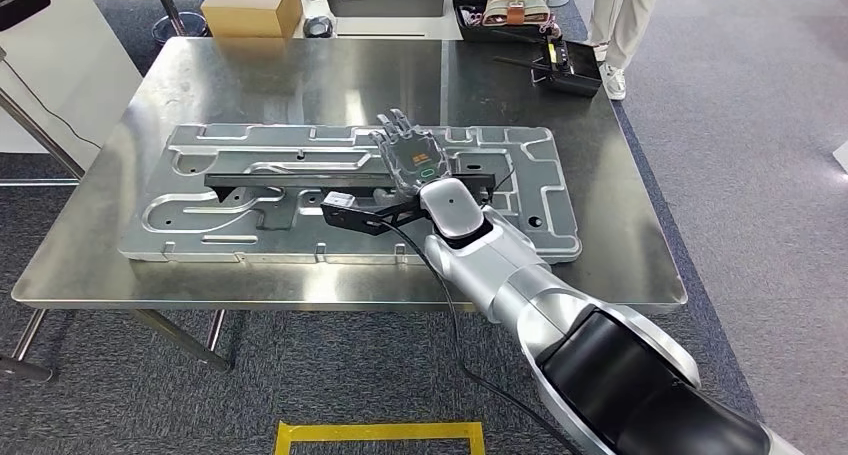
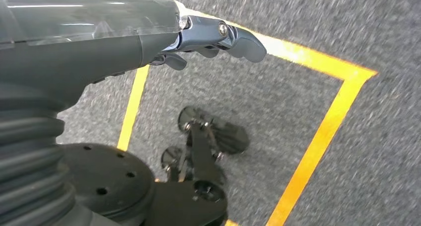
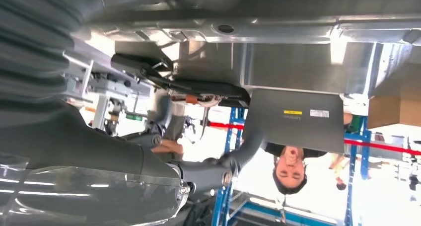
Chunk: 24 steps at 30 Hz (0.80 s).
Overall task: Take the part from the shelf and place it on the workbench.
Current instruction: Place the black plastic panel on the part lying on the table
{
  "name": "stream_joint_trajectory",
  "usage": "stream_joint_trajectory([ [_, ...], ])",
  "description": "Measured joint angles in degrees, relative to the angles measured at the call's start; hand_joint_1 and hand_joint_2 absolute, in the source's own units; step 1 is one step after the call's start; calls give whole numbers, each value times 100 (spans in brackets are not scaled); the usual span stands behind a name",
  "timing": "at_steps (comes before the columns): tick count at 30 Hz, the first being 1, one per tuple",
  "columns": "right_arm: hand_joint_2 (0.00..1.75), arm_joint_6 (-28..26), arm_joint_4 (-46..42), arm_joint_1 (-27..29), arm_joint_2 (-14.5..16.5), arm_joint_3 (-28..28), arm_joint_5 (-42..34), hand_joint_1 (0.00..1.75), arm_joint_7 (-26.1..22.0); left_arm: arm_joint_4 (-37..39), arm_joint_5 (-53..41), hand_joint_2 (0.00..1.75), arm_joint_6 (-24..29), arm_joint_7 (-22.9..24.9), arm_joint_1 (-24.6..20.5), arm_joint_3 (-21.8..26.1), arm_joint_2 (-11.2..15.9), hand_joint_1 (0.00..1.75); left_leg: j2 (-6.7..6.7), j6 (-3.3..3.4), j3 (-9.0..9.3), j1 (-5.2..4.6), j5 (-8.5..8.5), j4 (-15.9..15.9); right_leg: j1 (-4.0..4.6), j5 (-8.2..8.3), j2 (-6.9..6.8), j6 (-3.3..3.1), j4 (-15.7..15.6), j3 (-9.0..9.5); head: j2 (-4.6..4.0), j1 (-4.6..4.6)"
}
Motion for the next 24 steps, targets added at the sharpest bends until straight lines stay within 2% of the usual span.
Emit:
stream_joint_trajectory([
  [8,0,84,0,65,4,-149,99,0,59,0,-163,0,-301,125,14,-23,0,0,0,0,3,-1,0,1,-1,1,1,1,-1,1,0,0],
  [16,0,137,0,151,-210,-447,166,0,26,0,-286,0,-626,109,13,-76,-2,0,1,0,3,-1,0,2,-1,1,1,1,-1,1,0,0],
  [21,0,-71,-5,258,-292,-667,166,0,-182,0,-260,0,-715,128,12,-92,1,0,2,0,3,-1,0,2,-1,1,1,1,-1,1,0,0],
  [24,0,-328,-69,318,-296,-902,111,0,-468,0,-189,0,-717,136,10,-108,2,0,2,0,3,0,0,1,0,1,1,1,-1,1,0,0],
])
